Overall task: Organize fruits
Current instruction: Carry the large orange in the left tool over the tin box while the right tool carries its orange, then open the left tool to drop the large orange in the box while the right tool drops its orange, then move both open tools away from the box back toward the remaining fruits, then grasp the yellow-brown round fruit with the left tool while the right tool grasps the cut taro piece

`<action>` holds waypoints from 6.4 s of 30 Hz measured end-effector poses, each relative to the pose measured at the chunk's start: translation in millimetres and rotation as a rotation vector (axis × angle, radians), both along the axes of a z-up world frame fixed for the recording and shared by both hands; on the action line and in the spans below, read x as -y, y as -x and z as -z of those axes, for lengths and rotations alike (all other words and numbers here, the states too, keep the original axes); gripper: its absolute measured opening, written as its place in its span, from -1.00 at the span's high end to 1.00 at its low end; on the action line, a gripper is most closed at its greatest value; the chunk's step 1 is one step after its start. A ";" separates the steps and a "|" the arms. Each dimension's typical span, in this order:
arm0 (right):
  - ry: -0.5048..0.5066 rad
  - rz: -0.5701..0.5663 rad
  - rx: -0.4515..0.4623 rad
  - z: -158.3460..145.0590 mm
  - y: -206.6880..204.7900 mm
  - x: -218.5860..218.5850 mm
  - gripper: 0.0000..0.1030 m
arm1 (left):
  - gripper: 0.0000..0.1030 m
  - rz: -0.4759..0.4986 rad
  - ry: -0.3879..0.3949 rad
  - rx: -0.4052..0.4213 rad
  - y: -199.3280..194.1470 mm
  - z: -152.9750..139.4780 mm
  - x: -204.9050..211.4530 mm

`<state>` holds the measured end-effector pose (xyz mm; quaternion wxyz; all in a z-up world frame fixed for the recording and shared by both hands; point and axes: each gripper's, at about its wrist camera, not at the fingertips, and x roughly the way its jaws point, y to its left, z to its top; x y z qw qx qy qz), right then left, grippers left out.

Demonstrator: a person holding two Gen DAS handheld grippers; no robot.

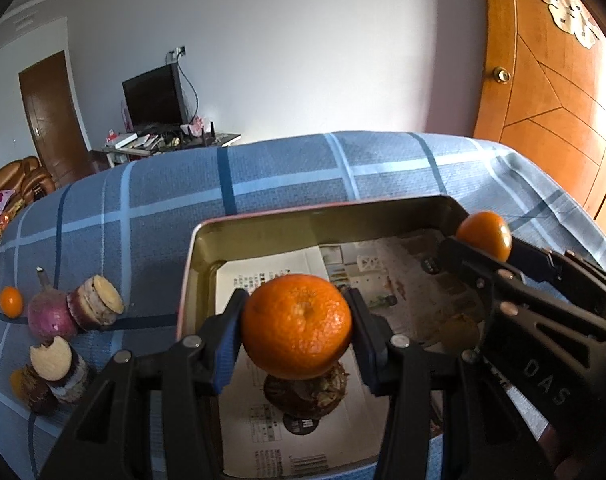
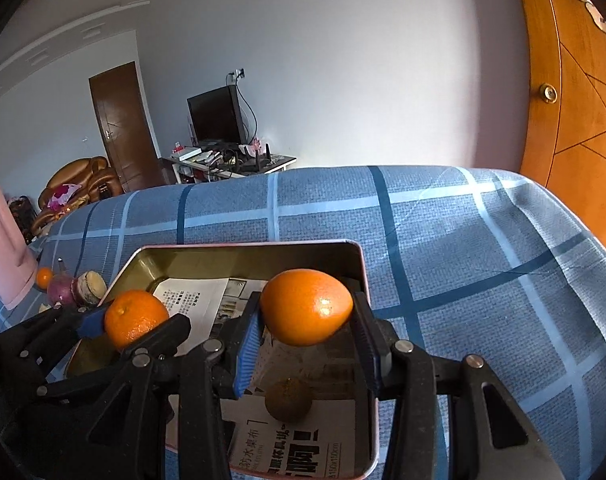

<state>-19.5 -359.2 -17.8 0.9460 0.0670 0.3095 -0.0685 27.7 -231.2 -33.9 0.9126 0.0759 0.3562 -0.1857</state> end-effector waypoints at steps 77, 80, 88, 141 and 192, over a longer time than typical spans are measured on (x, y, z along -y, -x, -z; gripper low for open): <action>0.021 0.182 0.322 -28.7 85.0 -38.8 -0.61 | -1.00 -0.146 0.006 0.210 46.9 -20.8 -118.9; 0.042 0.169 0.321 -28.9 84.5 -51.5 -0.61 | -1.00 -0.152 -0.005 0.213 45.5 -20.5 -129.3; 0.056 0.109 0.299 -27.2 75.1 -86.7 -0.61 | -1.00 -0.183 -0.019 0.202 35.0 -17.9 -169.7; -0.011 -0.299 -0.182 28.5 -55.7 -255.5 0.15 | -1.00 -0.150 -0.168 0.046 -11.2 -3.2 -294.9; -0.082 -0.314 -0.015 8.9 11.6 -224.3 0.20 | 0.41 -0.095 0.090 0.021 -15.5 -3.3 -297.0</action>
